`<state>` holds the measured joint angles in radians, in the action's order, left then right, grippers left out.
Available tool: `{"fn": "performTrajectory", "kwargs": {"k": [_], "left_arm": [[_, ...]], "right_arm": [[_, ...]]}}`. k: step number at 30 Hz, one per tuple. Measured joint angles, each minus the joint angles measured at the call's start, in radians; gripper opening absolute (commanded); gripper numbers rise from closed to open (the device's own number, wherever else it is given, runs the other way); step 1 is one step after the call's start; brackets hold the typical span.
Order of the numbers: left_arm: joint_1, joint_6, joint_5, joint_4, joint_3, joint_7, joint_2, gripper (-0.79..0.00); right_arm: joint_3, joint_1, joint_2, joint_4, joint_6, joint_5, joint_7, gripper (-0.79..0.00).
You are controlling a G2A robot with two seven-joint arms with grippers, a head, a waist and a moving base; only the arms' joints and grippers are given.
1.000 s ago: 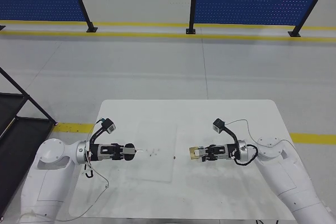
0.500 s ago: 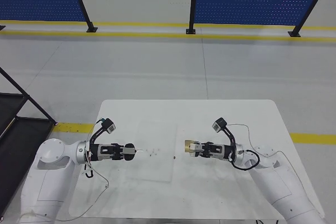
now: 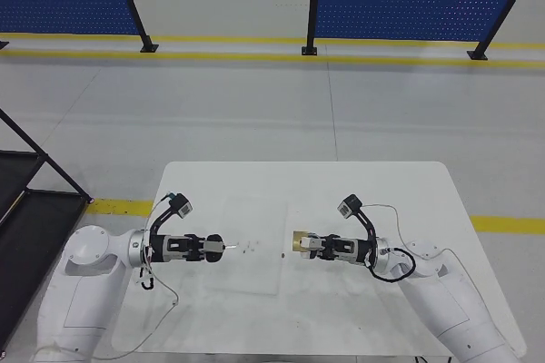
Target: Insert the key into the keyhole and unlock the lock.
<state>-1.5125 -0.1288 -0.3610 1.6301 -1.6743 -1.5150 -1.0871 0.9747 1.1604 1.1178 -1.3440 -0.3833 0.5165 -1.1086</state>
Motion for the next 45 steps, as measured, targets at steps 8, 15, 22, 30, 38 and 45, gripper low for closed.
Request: {"fn": "performTrajectory", "kwargs": {"k": [8, 15, 22, 30, 38, 45], "left_arm": [[0.036, -0.022, -0.017, 0.033, 0.133, 0.033, -0.005, -0.785], [0.078, -0.055, -0.002, 0.001, 0.213, 0.100, -0.009, -0.785], [0.129, -0.077, -0.013, -0.050, 0.274, 0.158, -0.014, -0.785], [0.172, -0.090, 0.029, -0.080, 0.336, 0.233, -0.018, -0.785], [0.190, -0.097, 0.030, -0.098, 0.371, 0.256, -0.017, -0.785], [0.203, -0.097, 0.034, -0.109, 0.393, 0.278, -0.016, -0.785]], "right_arm": [[0.000, 0.000, 0.000, 0.000, 0.000, 0.000, 0.000, -0.785], [0.000, 0.000, 0.000, 0.000, 0.000, 0.000, 0.000, -0.785], [0.000, 0.000, 0.000, 0.000, 0.000, 0.000, 0.000, -0.785], [0.000, 0.000, 0.000, 0.000, 0.000, 0.000, 0.000, -0.785], [0.000, 0.000, 0.000, 0.000, 0.000, 0.000, 0.000, -0.785], [0.000, 0.000, 0.000, 0.000, 0.000, 0.000, 0.000, -0.785]]}}
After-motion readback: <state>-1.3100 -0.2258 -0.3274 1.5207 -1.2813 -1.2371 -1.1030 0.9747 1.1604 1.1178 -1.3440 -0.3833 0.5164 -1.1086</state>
